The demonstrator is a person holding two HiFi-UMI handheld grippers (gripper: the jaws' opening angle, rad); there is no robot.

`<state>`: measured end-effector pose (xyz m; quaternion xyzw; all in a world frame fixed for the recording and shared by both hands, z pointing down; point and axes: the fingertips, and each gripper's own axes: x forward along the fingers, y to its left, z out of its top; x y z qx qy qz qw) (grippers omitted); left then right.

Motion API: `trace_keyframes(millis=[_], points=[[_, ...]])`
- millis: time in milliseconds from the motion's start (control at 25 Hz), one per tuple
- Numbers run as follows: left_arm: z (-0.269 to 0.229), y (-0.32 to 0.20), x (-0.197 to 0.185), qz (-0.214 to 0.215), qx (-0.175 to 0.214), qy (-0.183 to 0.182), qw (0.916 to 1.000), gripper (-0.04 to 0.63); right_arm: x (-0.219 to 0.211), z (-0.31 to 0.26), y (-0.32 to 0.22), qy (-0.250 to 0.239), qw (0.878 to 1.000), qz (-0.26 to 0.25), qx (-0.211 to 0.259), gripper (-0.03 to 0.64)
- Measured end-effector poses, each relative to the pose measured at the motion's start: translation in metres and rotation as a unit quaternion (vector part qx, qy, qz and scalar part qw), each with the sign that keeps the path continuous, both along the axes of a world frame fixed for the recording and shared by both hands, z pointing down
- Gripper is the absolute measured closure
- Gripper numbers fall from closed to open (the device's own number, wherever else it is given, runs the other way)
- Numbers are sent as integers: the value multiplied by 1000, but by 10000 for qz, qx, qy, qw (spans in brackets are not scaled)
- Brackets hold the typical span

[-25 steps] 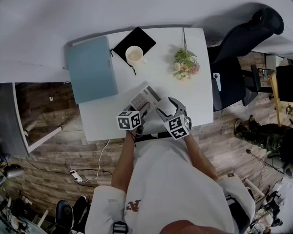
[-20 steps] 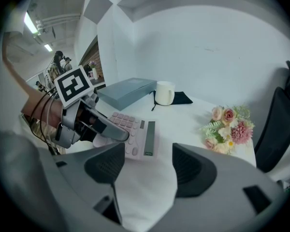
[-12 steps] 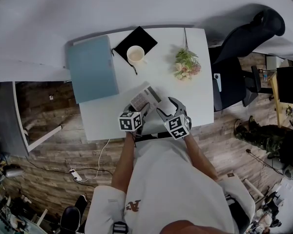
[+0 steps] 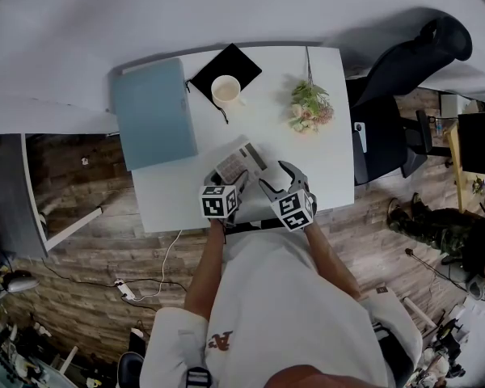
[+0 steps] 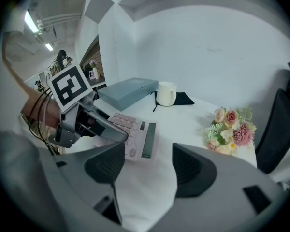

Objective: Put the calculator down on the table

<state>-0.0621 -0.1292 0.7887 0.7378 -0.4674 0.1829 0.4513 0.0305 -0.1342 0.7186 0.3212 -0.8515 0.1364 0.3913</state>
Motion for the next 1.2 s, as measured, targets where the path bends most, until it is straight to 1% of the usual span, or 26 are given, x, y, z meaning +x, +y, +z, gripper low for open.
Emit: trace_keyframes(millis=[160, 280, 480, 680, 760, 880, 1000, 1080, 1120, 1200], points=[[0, 1, -3, -29, 4, -135, 9999, 249, 0, -2, 1, 5, 10000, 6, 28, 307], [3, 1, -8, -61, -16, -350, 9994, 215, -1, -2, 1, 8, 10000, 7, 49, 307], [5, 3, -14, -124, -67, -578, 9982, 188, -2, -3, 3, 24, 10000, 21, 84, 308], [8, 6, -24, -103, -72, -963, 9953, 146, -3, -6, 6, 32, 9999, 68, 129, 307], [5, 7, -28, -103, 16, -926, 9956, 141, -4, -8, 6, 29, 9998, 100, 162, 308], [-11, 7, -31, -110, 336, -800, 9962, 141, -4, -16, 6, -19, 9995, 170, 251, 310], [-37, 3, -35, -51, 874, -800, 9929, 147, -5, -28, 2, -135, 9987, 287, 389, 314], [-59, -3, -37, -1, 1317, -826, 9878, 152, -7, -38, -2, -320, 9972, 410, 543, 314], [-72, -7, -38, 21, 1561, -855, 9840, 152, -8, -45, -5, -428, 9959, 472, 643, 314], [-101, -14, -41, 71, 2097, -952, 9731, 156, -10, -64, -11, -603, 9925, 568, 895, 314]])
